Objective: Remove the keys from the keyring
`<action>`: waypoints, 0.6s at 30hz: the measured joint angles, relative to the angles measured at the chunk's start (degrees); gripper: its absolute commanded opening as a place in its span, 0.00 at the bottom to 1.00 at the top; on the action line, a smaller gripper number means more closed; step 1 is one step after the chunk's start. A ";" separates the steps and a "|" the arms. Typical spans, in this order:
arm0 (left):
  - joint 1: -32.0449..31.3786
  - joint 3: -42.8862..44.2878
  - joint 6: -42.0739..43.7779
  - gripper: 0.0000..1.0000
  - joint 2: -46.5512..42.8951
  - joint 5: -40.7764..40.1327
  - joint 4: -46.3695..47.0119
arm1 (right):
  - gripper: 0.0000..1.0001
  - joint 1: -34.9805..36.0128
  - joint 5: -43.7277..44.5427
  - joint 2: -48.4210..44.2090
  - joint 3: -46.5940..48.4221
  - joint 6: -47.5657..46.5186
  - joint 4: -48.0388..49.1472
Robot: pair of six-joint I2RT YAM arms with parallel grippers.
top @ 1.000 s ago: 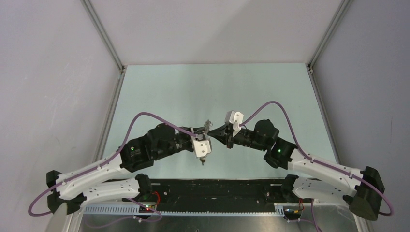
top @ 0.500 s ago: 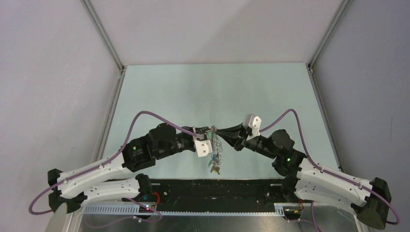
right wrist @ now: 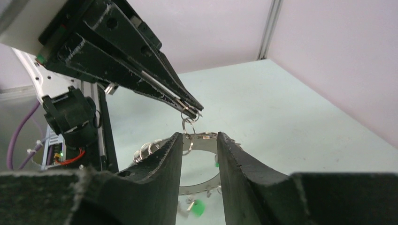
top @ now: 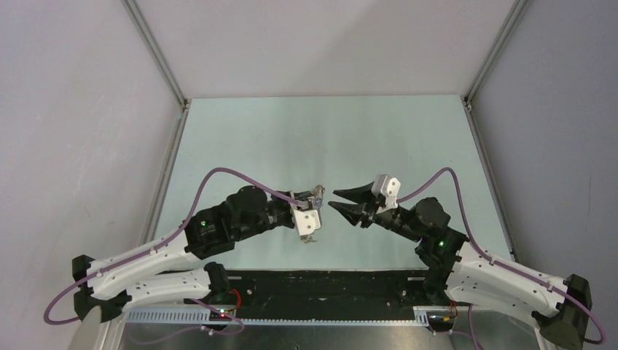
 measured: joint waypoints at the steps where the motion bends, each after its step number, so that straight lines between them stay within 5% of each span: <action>1: 0.00 0.00 -0.02 0.00 0.00 0.00 0.00 | 0.40 0.00 -0.04 0.11 0.02 -0.39 -0.39; 18: 0.00 -0.04 0.46 0.00 0.00 0.04 -0.09 | 0.33 0.00 -5.16 12.59 9.14 -6.49 -6.97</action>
